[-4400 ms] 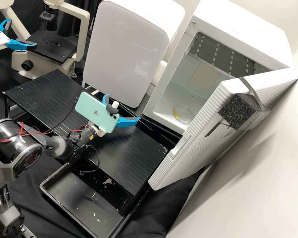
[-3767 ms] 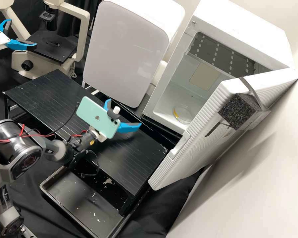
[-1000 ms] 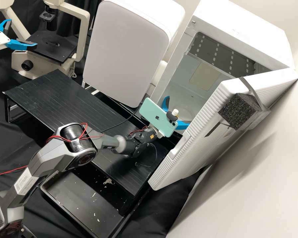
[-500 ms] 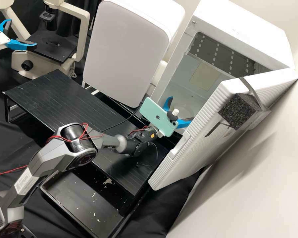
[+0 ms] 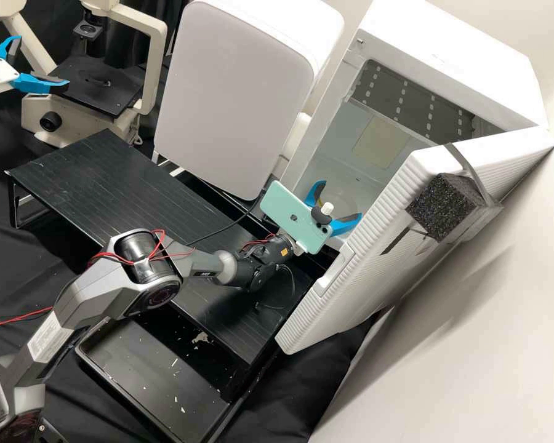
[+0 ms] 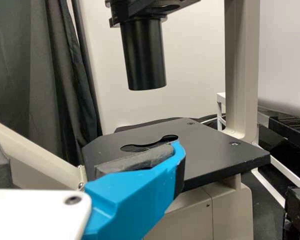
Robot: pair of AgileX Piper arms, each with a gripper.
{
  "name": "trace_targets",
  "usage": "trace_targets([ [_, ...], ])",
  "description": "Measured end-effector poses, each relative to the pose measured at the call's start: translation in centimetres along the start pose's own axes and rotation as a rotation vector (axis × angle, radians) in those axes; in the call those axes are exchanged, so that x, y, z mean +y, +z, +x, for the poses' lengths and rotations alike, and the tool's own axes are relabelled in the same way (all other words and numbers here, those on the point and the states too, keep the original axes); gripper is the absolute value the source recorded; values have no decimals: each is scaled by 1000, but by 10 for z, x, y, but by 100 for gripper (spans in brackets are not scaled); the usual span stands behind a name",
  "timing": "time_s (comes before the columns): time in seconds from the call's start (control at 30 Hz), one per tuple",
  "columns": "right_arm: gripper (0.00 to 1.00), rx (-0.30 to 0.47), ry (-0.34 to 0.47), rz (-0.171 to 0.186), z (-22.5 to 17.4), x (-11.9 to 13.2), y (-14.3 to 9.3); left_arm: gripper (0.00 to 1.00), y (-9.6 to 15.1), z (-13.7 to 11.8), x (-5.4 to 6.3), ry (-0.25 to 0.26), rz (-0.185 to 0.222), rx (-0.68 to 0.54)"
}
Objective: Take the petri dish out of the incubator
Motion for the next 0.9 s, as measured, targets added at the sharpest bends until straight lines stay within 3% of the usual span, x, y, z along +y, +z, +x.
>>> trace_targets([
  [0.9, 0, 5, -7, 0, -7, 0, 0, 100, 0, 0, 0, 0, 0, 0],
])
